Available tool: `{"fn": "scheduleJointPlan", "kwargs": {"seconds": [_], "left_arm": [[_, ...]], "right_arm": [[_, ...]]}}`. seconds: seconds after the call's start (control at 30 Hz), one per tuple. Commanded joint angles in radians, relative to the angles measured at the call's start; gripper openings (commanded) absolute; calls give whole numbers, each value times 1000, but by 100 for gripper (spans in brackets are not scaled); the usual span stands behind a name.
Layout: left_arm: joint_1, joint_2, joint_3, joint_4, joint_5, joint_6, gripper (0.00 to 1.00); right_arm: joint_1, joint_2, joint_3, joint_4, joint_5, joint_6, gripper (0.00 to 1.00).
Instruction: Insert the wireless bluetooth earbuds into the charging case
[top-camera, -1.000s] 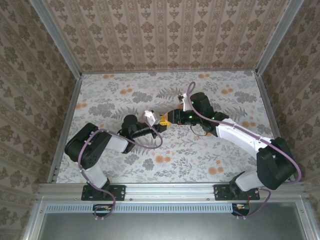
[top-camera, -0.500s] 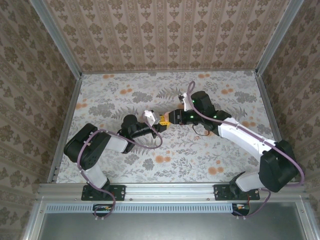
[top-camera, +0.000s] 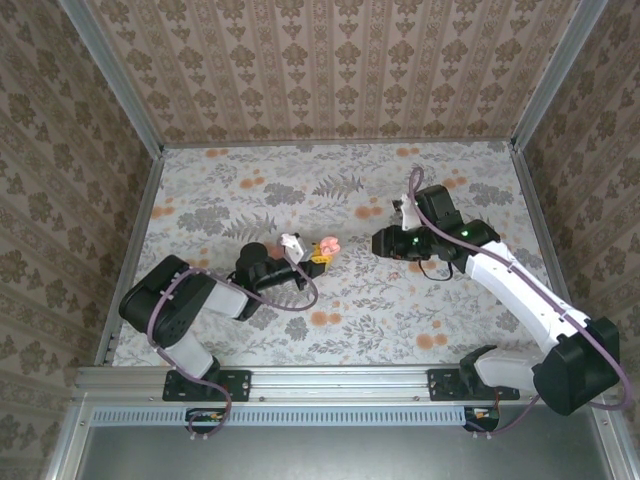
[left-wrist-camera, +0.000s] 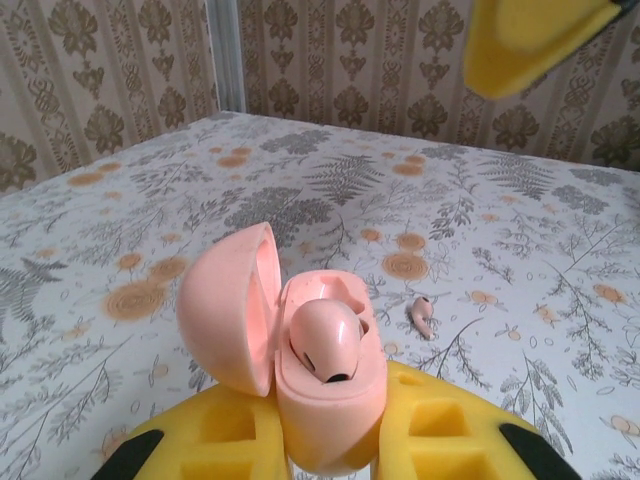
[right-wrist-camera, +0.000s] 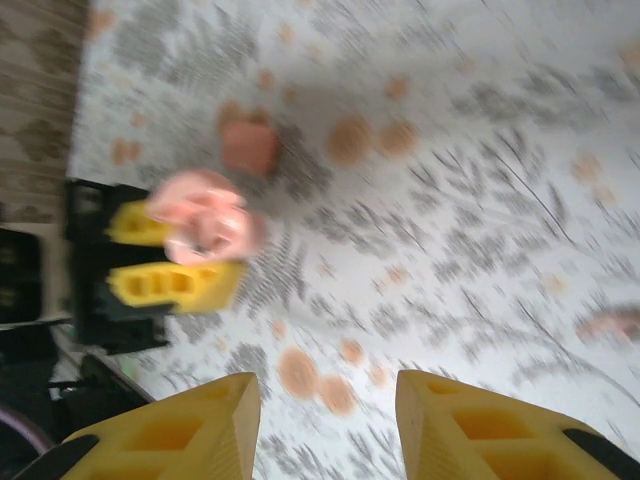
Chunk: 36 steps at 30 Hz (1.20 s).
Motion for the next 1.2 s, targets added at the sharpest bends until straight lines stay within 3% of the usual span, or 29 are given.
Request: {"fn": "scheduleJointPlan", "kwargs": {"seconds": [0.0,0.4,0.67,1.17], "left_arm": [[-16,-37,-24,31,-43,17,11],[-32,-99,-56,-17,-81,44,11],[-33,-110,-72,-25,-81,52,11],[-32,-138,-79,-59,-84,76,11]], "right_arm": [[-19,41,-8,-221,72,28,41],[-54,278,31,-252,184,66,41],[-54,452,73,-206,180,57,40],[-59,596,160,-204,225,31,35]]}}
